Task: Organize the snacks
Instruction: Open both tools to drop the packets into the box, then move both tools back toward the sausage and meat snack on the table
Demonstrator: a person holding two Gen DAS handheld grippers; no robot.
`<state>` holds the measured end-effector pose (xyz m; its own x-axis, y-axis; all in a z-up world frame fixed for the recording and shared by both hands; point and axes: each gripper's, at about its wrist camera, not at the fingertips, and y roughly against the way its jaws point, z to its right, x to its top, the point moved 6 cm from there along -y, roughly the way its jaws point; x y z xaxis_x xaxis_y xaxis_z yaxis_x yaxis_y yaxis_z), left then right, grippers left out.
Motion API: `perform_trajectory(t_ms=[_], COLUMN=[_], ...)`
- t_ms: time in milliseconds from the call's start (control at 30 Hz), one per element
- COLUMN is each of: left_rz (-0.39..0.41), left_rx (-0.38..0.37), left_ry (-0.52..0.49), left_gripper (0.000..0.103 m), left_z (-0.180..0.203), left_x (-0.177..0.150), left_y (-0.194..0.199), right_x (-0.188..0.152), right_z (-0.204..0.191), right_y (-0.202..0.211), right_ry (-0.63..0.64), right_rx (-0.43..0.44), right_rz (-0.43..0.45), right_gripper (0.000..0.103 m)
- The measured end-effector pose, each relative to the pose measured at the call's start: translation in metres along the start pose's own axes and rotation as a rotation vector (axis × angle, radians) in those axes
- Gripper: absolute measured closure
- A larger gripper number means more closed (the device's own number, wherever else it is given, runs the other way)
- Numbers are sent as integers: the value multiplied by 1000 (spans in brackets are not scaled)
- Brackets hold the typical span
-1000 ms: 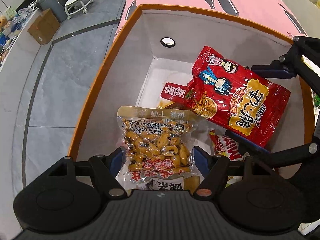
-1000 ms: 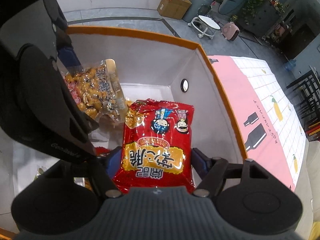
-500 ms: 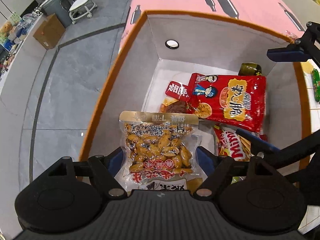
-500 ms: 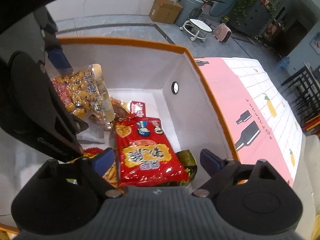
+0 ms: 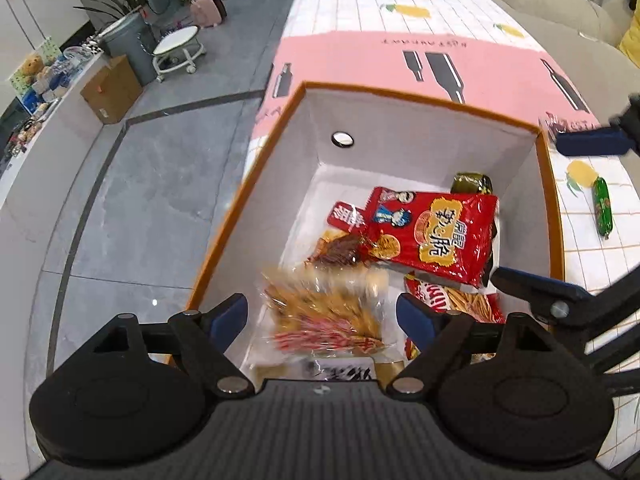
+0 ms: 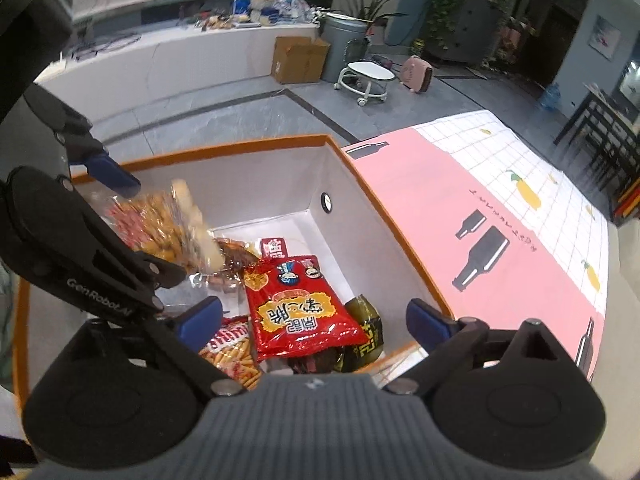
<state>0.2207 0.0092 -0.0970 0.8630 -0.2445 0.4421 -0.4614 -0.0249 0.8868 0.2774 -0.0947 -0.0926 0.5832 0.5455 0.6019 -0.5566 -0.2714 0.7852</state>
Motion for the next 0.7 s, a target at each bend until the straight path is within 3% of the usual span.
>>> perform_trajectory(t_ms=[333, 700], left_rz=[55, 161], left_rx=[-69, -162], left_ry=[3, -78], left_gripper=[0, 0], left_z=[10, 69], left_x=[5, 15], left_y=[30, 65], right_x=[-22, -68], right_z=[5, 31], right_y=[22, 70], right_ry=[-85, -191], right_rx=[-8, -95], right_rz=[34, 102], right_gripper=[8, 8])
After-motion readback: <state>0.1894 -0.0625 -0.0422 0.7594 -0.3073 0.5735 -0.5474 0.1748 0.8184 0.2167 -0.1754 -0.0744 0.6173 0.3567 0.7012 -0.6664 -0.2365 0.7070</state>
